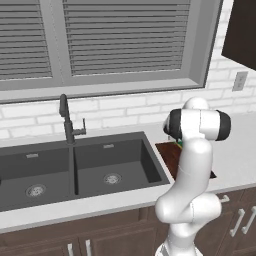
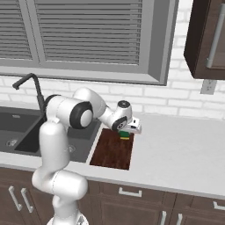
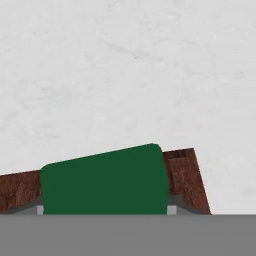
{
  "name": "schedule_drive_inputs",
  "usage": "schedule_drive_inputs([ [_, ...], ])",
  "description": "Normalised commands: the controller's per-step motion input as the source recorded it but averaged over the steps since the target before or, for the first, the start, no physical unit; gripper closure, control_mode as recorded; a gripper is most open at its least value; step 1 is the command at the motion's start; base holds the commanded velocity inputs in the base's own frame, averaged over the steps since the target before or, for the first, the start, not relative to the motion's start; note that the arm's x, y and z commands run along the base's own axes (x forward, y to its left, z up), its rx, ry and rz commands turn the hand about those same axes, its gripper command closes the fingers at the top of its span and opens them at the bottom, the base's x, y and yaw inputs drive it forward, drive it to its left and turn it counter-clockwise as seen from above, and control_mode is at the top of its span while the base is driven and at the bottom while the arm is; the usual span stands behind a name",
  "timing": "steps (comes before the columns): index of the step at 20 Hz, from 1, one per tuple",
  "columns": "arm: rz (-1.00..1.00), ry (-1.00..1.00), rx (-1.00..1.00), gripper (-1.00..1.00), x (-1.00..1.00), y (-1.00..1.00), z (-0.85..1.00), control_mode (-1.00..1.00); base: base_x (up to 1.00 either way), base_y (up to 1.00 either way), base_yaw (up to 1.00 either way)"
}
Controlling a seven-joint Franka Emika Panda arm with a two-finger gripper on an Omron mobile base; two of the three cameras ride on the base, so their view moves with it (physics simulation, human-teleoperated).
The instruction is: Pick up the sponge from the counter and clean the cutting board by briefly scrubbing or pressing down on the cutting board. Once finished, release the sponge.
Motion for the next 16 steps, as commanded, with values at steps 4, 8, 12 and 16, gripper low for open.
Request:
schedule_drive_inputs([
  [4, 0.00, 0.00, 0.00, 1.00, 0.00, -0.32, -0.01, -1.00, 0.00, 0.00, 0.00],
  [8, 0.00, 0.00, 0.00, 1.00, 0.00, -0.06, -0.14, -1.00, 0.00, 0.00, 0.00],
  [12, 0.00, 0.00, 0.00, 1.00, 0.00, 0.00, -0.18, -1.00, 0.00, 0.00, 0.00],
  [16, 0.00, 0.00, 0.00, 1.00, 0.00, 0.00, -0.19, -1.00, 0.00, 0.00, 0.00],
])
